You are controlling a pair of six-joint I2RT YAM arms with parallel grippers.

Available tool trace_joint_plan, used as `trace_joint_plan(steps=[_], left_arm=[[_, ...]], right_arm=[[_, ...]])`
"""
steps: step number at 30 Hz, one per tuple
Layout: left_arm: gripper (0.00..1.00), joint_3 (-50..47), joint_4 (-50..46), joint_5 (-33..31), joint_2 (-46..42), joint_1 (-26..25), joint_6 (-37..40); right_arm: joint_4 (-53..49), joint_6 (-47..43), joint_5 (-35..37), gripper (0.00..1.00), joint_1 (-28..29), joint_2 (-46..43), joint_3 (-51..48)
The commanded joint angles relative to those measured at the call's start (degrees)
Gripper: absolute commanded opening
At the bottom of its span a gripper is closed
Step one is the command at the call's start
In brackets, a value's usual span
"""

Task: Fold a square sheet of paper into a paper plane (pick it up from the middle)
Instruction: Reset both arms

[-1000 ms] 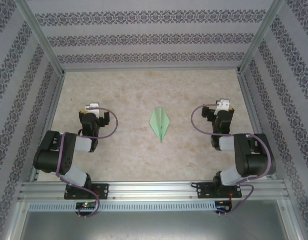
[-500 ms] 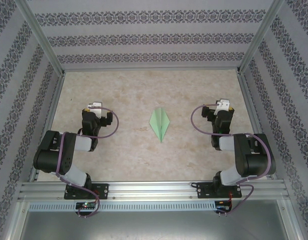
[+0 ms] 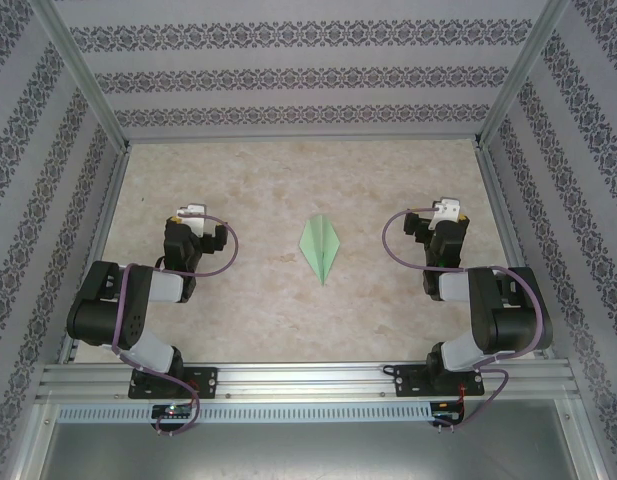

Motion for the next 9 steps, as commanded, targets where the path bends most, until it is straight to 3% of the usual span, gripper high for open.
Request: trace_joint_plan(steps=[1,9], left_arm=[[1.0,1.2,0.1,1.1,-0.5,0.8,0.5],[1.0,1.3,0.0,1.2,-0.4,0.9,0.4]], right_arm=[[0.4,0.7,-0.5,0.98,0.0,-0.8,0.8],[0.4,0.7,-0.5,0.98,0.0,-0.8,0.8]])
